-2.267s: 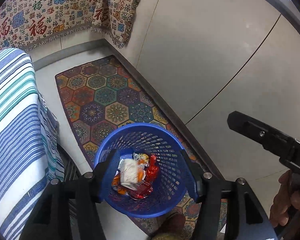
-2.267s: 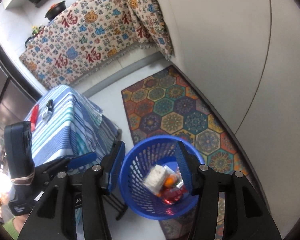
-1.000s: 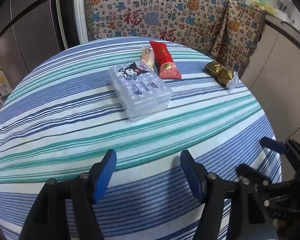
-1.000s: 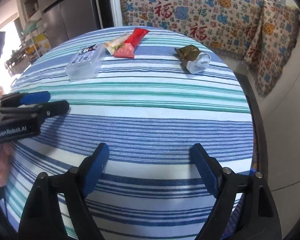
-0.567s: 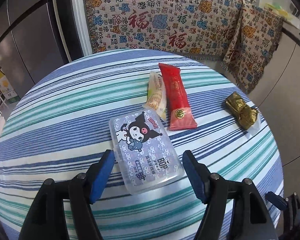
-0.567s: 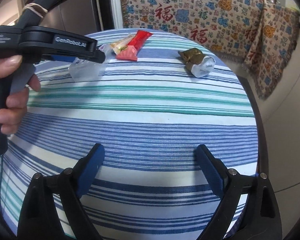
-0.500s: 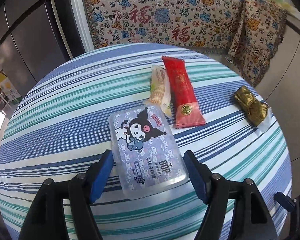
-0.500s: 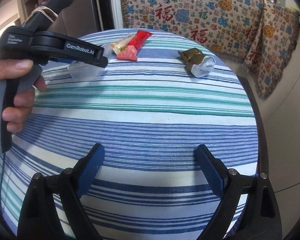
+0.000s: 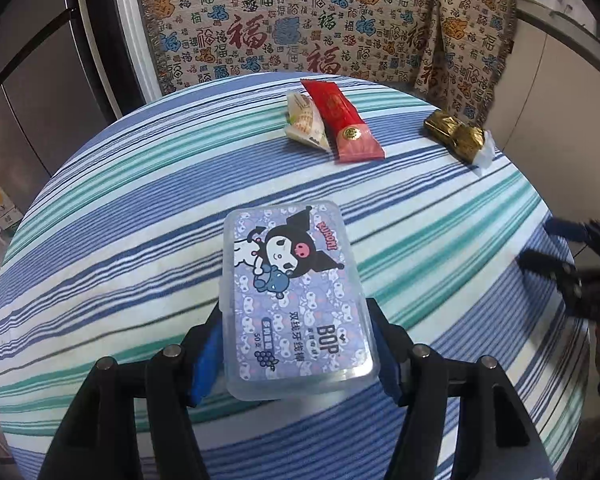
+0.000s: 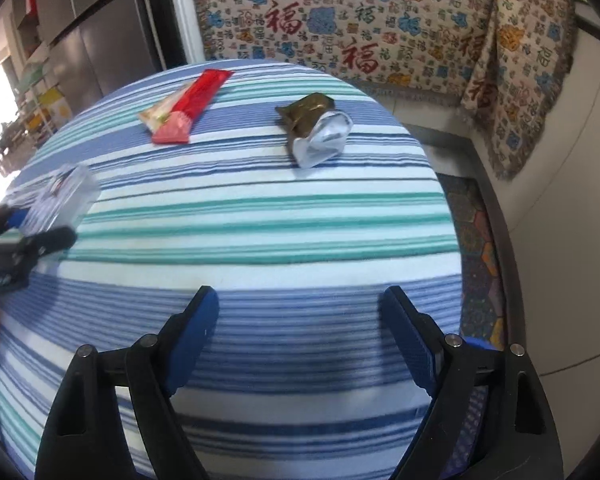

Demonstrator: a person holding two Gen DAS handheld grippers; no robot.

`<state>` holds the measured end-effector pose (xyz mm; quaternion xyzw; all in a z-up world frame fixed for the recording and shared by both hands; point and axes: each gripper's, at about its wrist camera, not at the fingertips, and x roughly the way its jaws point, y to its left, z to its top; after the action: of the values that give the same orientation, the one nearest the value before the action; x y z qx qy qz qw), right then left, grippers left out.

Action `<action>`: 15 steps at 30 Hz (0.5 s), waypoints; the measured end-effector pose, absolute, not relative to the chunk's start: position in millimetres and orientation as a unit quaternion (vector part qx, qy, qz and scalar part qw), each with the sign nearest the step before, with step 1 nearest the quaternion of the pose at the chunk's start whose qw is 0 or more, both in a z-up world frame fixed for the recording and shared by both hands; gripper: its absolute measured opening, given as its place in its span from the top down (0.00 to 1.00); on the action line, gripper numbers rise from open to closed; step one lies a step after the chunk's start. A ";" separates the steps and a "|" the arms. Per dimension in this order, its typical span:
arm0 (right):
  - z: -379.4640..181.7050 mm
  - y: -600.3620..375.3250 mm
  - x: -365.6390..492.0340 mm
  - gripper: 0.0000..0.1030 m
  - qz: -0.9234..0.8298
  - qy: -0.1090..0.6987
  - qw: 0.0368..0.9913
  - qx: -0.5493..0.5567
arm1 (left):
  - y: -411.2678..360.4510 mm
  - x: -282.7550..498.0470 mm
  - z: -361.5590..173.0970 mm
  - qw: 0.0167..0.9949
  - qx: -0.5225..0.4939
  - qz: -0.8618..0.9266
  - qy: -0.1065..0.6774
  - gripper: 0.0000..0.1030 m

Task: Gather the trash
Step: 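Grasp the clear plastic box with the left tool while the right tool grasps the gold foil wrapper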

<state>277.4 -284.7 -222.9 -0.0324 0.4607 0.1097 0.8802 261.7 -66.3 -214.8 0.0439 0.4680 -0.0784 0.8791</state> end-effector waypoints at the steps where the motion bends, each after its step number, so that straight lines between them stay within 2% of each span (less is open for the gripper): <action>1: -222.7 -285.2 290.1 0.16 0.108 0.464 0.879 -0.031 | -63.8 256.8 -215.0 0.880 0.044 -0.081 0.465 0.36; 5: -221.4 -283.6 330.8 0.18 0.106 0.464 0.879 -0.013 | -59.4 252.5 -215.1 0.887 0.047 -0.086 0.450 0.35; 10: -212.3 -285.4 360.7 0.31 0.107 0.444 0.889 0.023 | -60.6 251.9 -215.7 0.889 0.047 -0.089 0.446 0.35; 12: -210.9 -286.5 370.4 0.70 0.110 0.444 0.888 0.041 | -60.6 251.7 -216.0 0.890 0.046 -0.090 0.445 0.35; 15: -212.3 -284.2 366.6 0.71 0.111 0.449 0.886 0.048 | -59.8 249.7 -216.3 0.890 0.045 -0.090 0.445 0.35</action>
<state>366.6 -284.2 -212.3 0.0482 0.4486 0.1110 0.8855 249.7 -59.8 -216.3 0.0449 0.4453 -0.0902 0.8897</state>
